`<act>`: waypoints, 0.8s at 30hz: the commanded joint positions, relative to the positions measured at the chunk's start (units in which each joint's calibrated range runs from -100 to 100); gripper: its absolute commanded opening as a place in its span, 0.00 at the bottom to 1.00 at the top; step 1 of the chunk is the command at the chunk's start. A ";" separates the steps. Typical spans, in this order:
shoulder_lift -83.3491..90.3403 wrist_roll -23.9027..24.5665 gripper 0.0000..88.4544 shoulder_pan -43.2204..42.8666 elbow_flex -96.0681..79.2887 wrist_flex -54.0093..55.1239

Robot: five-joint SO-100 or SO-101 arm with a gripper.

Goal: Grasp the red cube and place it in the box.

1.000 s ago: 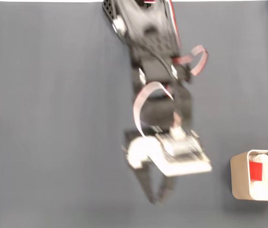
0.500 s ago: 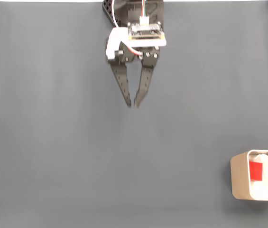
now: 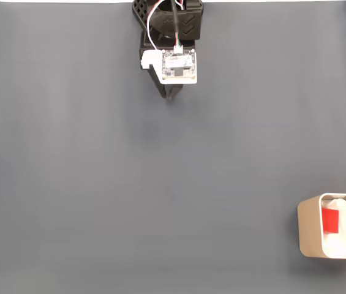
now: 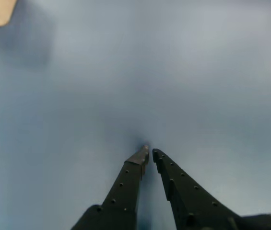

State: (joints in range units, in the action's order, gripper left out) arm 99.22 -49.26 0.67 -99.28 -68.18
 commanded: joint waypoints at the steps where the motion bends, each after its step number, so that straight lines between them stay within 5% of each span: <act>1: 0.69 0.59 0.00 -0.17 -0.54 -5.02; 24: 0.78 0.44 0.00 0.11 -0.54 -7.64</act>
